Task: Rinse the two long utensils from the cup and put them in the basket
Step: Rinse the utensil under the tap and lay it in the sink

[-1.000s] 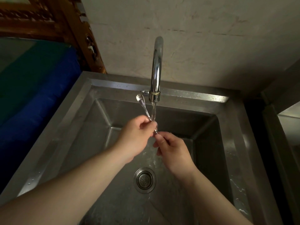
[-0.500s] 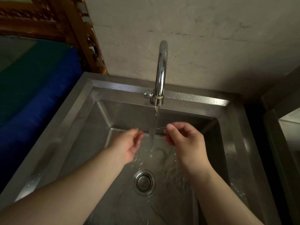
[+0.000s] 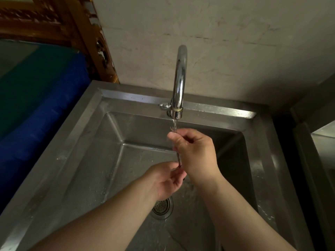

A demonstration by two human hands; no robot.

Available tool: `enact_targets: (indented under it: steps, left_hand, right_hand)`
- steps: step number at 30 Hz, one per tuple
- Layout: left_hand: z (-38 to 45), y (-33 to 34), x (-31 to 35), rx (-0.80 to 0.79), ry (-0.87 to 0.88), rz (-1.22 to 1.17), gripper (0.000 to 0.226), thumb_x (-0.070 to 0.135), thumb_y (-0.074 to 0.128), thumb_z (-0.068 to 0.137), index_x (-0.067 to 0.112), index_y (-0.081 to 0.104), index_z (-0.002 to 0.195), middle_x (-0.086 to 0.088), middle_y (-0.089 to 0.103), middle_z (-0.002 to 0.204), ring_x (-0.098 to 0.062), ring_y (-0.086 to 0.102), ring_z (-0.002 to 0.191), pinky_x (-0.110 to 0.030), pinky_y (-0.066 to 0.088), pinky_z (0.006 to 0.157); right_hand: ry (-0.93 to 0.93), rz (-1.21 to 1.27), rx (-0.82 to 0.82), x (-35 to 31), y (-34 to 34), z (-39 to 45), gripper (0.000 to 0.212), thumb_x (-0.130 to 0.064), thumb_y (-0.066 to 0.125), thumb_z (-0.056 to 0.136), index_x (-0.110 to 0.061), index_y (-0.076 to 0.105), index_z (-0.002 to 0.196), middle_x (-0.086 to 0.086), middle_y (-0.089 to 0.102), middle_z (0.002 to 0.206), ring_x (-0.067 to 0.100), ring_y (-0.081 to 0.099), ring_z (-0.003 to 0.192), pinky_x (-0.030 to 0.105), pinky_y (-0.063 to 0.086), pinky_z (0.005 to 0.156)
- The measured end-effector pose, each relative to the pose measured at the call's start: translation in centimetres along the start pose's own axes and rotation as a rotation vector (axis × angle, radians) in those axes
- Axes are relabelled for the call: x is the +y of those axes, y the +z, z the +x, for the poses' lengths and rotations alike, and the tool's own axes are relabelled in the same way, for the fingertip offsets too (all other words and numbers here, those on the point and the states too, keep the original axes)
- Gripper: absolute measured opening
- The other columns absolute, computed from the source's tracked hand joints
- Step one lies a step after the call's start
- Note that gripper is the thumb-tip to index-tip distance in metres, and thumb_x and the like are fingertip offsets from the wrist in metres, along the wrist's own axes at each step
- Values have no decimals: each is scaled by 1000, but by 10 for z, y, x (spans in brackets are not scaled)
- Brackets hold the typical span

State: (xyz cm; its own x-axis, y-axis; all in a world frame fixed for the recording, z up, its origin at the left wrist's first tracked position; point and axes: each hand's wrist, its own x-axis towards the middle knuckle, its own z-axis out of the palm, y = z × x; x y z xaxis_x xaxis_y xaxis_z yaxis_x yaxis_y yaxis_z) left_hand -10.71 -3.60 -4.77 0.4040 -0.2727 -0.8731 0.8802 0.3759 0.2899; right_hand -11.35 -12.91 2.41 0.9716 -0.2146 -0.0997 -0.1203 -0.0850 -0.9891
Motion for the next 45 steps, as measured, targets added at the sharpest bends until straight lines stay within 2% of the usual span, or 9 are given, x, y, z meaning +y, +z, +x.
enact_targets:
  steps: [6, 12, 16, 19, 23, 28, 33, 41, 45]
  left_hand:
    - [1, 3, 4, 17, 50, -15, 16, 5, 56, 93, 2, 63, 78, -7, 66, 53, -10, 62, 42, -16, 47, 40]
    - [3, 6, 12, -18, 208, -180, 4, -2, 60, 88, 1, 63, 87, -12, 69, 60, -15, 67, 49, -20, 50, 39]
    - [2, 7, 7, 66, 471, 134, 10, 3, 63, 88, 12, 62, 83, -4, 70, 68, -9, 65, 54, -18, 49, 45]
    - [-1, -2, 2, 118, 672, 382, 17, 1, 63, 85, 16, 60, 78, -4, 70, 73, -12, 63, 57, -21, 47, 50]
    - [-8, -16, -6, 126, 902, 776, 21, 5, 65, 82, 24, 61, 76, 4, 67, 67, -11, 65, 58, -24, 48, 60]
    - [-14, -31, -18, 221, 1182, 1145, 16, 18, 69, 82, 33, 62, 79, 16, 64, 71, -2, 58, 65, -11, 41, 57]
    - [-20, -32, -18, 180, 1431, 1218, 14, 9, 68, 83, 23, 64, 85, 15, 63, 79, 1, 54, 69, -9, 39, 65]
    - [-26, -29, -12, 114, 1506, 1201, 10, 14, 64, 86, 22, 63, 91, 10, 63, 85, -3, 58, 77, -21, 48, 68]
    - [-35, -35, 0, 245, 1515, 1174, 22, 26, 59, 87, 18, 55, 107, -1, 58, 104, -16, 58, 98, -26, 46, 86]
  right_hand:
    - [-12, 25, 21, -4, -15, -18, 7, -25, 72, 85, -18, 76, 85, 4, 73, 81, 14, 69, 75, 34, 59, 77]
    - [81, 80, 302, 13, -43, -69, 9, -30, 65, 89, -29, 74, 90, -2, 77, 82, 9, 74, 78, 24, 60, 70]
    - [292, 52, 495, 54, -46, -104, 19, -17, 67, 88, -33, 75, 80, -2, 76, 73, 10, 72, 67, 24, 56, 64]
    - [427, -144, 411, 83, -49, -119, 27, -6, 73, 82, -31, 74, 72, -2, 75, 71, 13, 70, 73, 36, 56, 79]
    - [455, -430, 170, 99, -37, -121, 32, -10, 77, 76, -39, 70, 67, -3, 72, 86, 15, 68, 82, 26, 49, 81]
    - [220, -598, 24, 100, -21, -108, 17, -20, 71, 84, -28, 75, 98, -10, 67, 92, 6, 64, 81, 26, 52, 78]
    - [132, -511, -8, 96, -8, -91, 14, -23, 68, 88, -28, 72, 100, -15, 64, 86, -3, 61, 81, 13, 47, 71]
    - [19, -492, 64, 94, 1, -72, 5, -18, 67, 89, -18, 72, 90, -6, 66, 82, 9, 61, 78, 33, 52, 73]
    - [-4, -517, 61, 102, 3, -63, 8, -17, 66, 89, -14, 70, 83, -3, 66, 76, 13, 59, 73, 33, 49, 69]
